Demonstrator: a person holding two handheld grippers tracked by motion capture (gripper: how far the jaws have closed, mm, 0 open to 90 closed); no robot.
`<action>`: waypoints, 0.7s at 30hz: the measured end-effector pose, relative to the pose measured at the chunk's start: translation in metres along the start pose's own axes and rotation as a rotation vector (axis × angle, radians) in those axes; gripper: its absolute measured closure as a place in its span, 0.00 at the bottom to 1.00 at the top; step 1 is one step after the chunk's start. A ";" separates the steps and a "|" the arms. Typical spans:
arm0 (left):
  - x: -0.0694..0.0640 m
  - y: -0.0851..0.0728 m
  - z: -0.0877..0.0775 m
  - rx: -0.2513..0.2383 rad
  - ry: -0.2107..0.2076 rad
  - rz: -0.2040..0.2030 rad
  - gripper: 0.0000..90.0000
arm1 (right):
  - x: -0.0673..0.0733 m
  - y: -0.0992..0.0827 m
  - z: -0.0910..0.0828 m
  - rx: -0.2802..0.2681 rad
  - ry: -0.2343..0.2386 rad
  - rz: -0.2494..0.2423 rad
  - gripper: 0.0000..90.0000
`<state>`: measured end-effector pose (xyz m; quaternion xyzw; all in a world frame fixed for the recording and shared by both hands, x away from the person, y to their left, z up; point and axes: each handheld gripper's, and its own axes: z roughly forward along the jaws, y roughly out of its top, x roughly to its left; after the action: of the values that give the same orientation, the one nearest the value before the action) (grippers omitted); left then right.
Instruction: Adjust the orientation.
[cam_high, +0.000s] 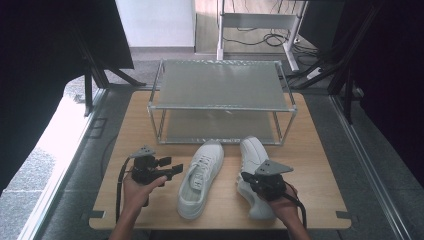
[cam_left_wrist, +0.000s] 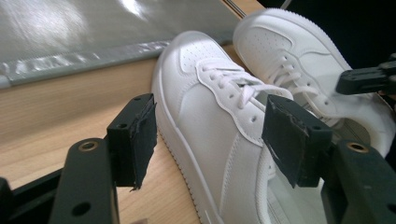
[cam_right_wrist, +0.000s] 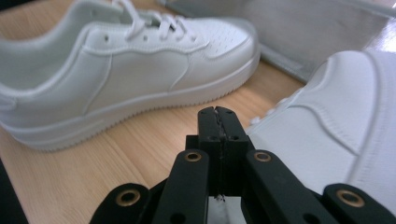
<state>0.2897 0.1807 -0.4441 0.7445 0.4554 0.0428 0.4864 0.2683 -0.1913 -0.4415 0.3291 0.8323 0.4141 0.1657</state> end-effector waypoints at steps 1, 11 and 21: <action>0.000 0.000 0.001 0.006 -0.002 0.001 0.39 | 0.001 0.000 0.002 0.015 -0.006 -0.013 1.00; 0.000 0.000 0.001 0.017 0.000 -0.001 0.38 | 0.001 -0.002 0.005 0.061 -0.028 -0.023 1.00; 0.002 0.000 -0.002 0.006 -0.012 -0.010 0.38 | -0.001 -0.003 0.003 0.074 -0.063 -0.009 1.00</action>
<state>0.2896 0.1833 -0.4433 0.7441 0.4561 0.0346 0.4869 0.2688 -0.1916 -0.4457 0.3439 0.8430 0.3718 0.1814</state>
